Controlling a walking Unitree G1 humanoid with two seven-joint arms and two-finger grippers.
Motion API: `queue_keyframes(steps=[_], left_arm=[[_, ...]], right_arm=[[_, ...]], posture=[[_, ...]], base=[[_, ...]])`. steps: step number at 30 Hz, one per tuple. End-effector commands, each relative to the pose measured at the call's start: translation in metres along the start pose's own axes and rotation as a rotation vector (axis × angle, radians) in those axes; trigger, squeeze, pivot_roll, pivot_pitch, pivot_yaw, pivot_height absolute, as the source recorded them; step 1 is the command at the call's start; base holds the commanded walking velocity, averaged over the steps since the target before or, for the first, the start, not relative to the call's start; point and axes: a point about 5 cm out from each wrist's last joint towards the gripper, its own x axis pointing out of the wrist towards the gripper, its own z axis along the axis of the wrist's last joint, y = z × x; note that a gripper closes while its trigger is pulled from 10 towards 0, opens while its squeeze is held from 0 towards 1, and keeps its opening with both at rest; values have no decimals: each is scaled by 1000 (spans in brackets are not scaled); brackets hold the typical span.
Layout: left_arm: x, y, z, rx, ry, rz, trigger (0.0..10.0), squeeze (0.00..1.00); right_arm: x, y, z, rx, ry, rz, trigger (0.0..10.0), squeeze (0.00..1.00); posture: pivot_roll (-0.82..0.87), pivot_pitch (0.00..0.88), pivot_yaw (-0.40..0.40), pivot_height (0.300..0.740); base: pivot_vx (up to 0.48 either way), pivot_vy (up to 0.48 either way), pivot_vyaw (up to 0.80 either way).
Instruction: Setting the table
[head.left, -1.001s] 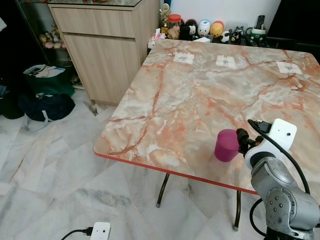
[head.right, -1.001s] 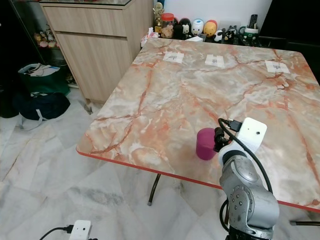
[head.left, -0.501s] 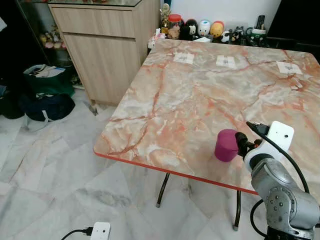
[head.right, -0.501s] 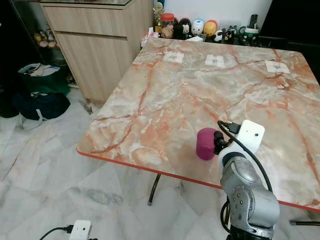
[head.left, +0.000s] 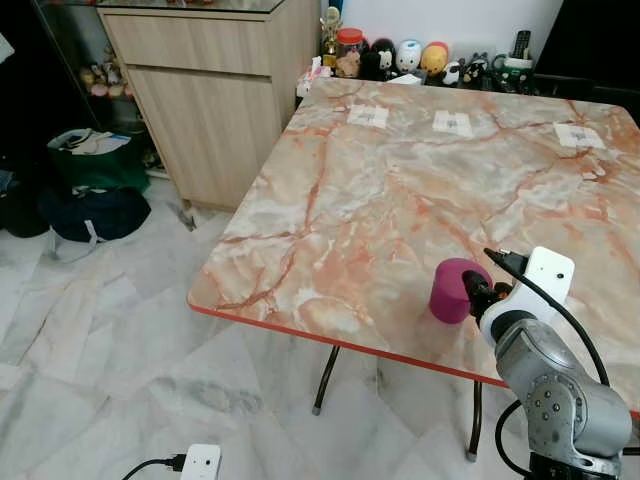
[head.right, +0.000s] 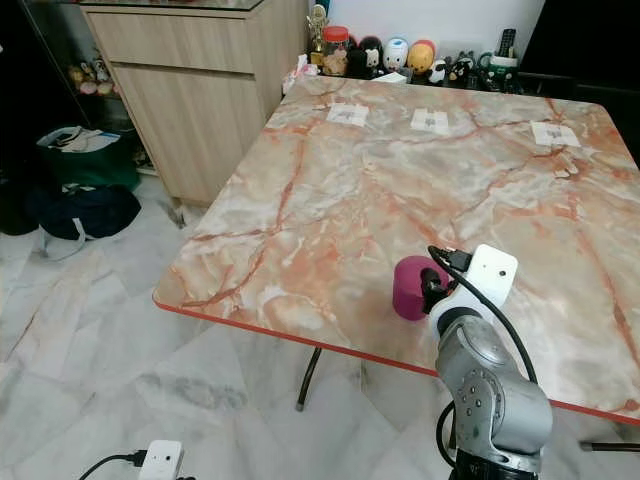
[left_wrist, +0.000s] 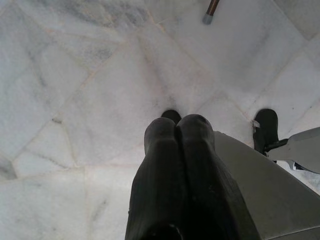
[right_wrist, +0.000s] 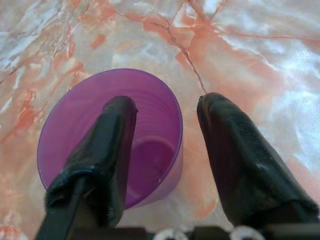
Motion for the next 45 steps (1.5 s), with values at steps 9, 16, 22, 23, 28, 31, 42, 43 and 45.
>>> queue_keyframes(steps=[9, 16, 22, 23, 28, 31, 42, 43, 45], left_arm=[[-2, 0, -7, 9, 30, -3, 10000, 0], [-1, 0, -7, 10, 32, -6, 10000, 0], [-1, 0, -7, 13, 35, -8, 10000, 0], [-1, 0, -7, 14, 35, -8, 10000, 0], [-1, 0, -7, 38, 36, -17, 10000, 0], [-1, 0, -7, 37, 35, -16, 10000, 0], [-2, 0, -7, 38, 34, -8, 10000, 0], [-2, 0, -7, 38, 34, -8, 10000, 0], [-2, 0, -7, 46, 33, -7, 10000, 0]], right_arm=[[2, 0, 3, 16, -10, -1, 0, 0], [2, 0, 2, 16, -7, 0, 0, 0], [2, 0, 1, 19, -6, -4, 0, 0], [3, 0, 2, 20, -9, -4, 0, 0], [3, 0, 0, 21, -14, -9, 0, 0], [3, -1, -1, 26, -19, -15, 0, 0], [-3, -2, 27, 31, -357, -20, 10000, 0], [-3, -2, 27, 31, -357, -20, 10000, 0], [-5, -1, 31, 23, -395, -16, 10000, 0]], posture=[[7, 91, -6, 740], [9, 89, -6, 740], [10, 90, -6, 740], [9, 90, -6, 740], [10, 89, -6, 740], [9, 90, -6, 740], [11, 90, -7, 740], [11, 90, -7, 740], [9, 90, -7, 740]], base=[[0, 0, 0], [0, 0, 0], [0, 0, 0], [0, 0, 0], [0, 0, 0], [0, 0, 0], [0, 0, 0], [0, 0, 0], [0, 0, 0]])
